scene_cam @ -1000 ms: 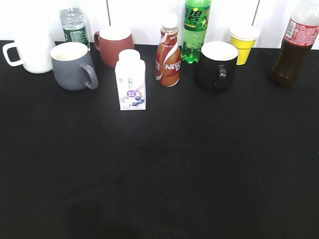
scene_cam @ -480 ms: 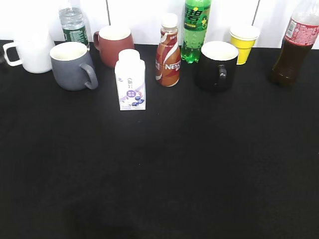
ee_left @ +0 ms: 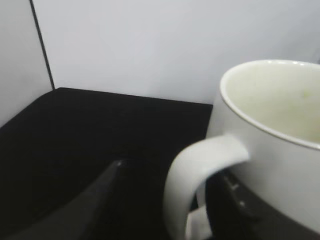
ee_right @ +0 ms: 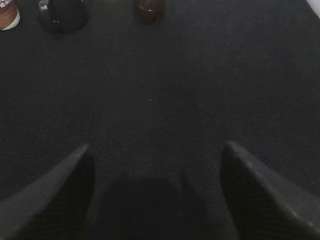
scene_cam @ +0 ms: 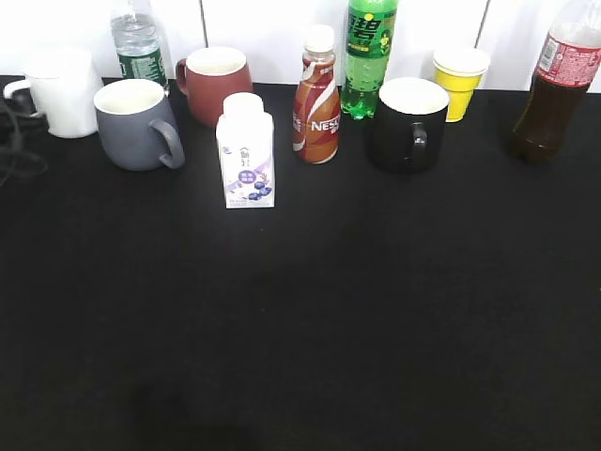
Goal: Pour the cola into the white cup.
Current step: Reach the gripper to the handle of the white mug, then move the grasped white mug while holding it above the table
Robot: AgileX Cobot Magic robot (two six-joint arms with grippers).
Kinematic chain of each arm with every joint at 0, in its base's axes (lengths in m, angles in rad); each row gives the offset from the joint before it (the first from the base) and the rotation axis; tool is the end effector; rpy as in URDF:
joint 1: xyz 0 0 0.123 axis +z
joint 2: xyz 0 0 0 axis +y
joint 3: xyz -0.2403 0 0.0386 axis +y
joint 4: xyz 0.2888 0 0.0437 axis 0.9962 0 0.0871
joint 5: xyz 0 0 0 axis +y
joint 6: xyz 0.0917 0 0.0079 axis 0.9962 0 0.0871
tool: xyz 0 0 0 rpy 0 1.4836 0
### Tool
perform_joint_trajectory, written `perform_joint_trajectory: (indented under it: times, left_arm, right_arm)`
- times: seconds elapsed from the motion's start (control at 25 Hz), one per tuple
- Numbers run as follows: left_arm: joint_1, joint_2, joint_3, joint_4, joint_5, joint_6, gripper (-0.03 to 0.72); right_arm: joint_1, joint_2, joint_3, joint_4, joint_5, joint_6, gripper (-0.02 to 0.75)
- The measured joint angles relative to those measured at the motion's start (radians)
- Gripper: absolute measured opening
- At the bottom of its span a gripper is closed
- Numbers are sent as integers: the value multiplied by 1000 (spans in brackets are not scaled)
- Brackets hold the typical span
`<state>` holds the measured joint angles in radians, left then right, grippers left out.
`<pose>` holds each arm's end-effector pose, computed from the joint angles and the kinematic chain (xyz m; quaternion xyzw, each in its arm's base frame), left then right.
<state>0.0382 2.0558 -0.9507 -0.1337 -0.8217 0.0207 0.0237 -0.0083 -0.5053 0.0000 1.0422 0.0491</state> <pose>0.4040 0.0244 0.0608 -0.0729 0.7706 0.0276 0.6325 0.0726 0.0017 0.3001 0.0107 0.8447 0.0195 0.5348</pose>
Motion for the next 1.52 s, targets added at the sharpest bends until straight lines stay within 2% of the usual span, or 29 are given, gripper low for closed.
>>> perform_joint_trajectory:
  times: [0.24, 0.28, 0.32, 0.36, 0.68, 0.88, 0.96, 1.08, 1.24, 1.32, 1.44, 1.52]
  left_arm:
    - [4, 107, -165, -6, 50, 0, 308]
    - [5, 119, -177, -6, 52, 0, 222]
    - [5, 124, -182, -1, 52, 5, 87]
    - [6, 125, -182, -2, 51, 7, 62]
    - [7, 54, -157, -6, 9, 14, 43]
    - [7, -266, 125, 5, -9, 15, 42]
    - [7, -439, 258, 72, -2, -2, 42]
    - [7, -652, 413, 292, 49, -171, 42]
    - [6, -757, 510, 593, 52, -341, 42]
    - [-26, -758, 518, 675, 50, -373, 42]
    - [-105, -760, 518, 708, 47, -382, 42]
    - [-123, -760, 518, 713, 45, -383, 42]
  right_arm:
    - [0, 0, 0, 0, 0, 0, 592]
    - [0, 0, 0, 0, 0, 0, 592]
    - [0, 0, 0, 0, 0, 0, 592]
    - [0, 0, 0, 0, 0, 0, 592]
    - [0, 0, 0, 0, 0, -1, 592]
    - [0, 0, 0, 0, 0, -1, 592]
    - [0, 0, 0, 0, 0, -1, 592]
    - [0, 0, 0, 0, 0, -1, 592]
    - [1, 0, -3, 0, -5, 13, 592]
    - [1, 47, -17, 0, -121, 15, 592]
    - [1, 225, 78, 0, -610, 16, 592]
    - [1, 411, 167, 0, -947, 16, 592]
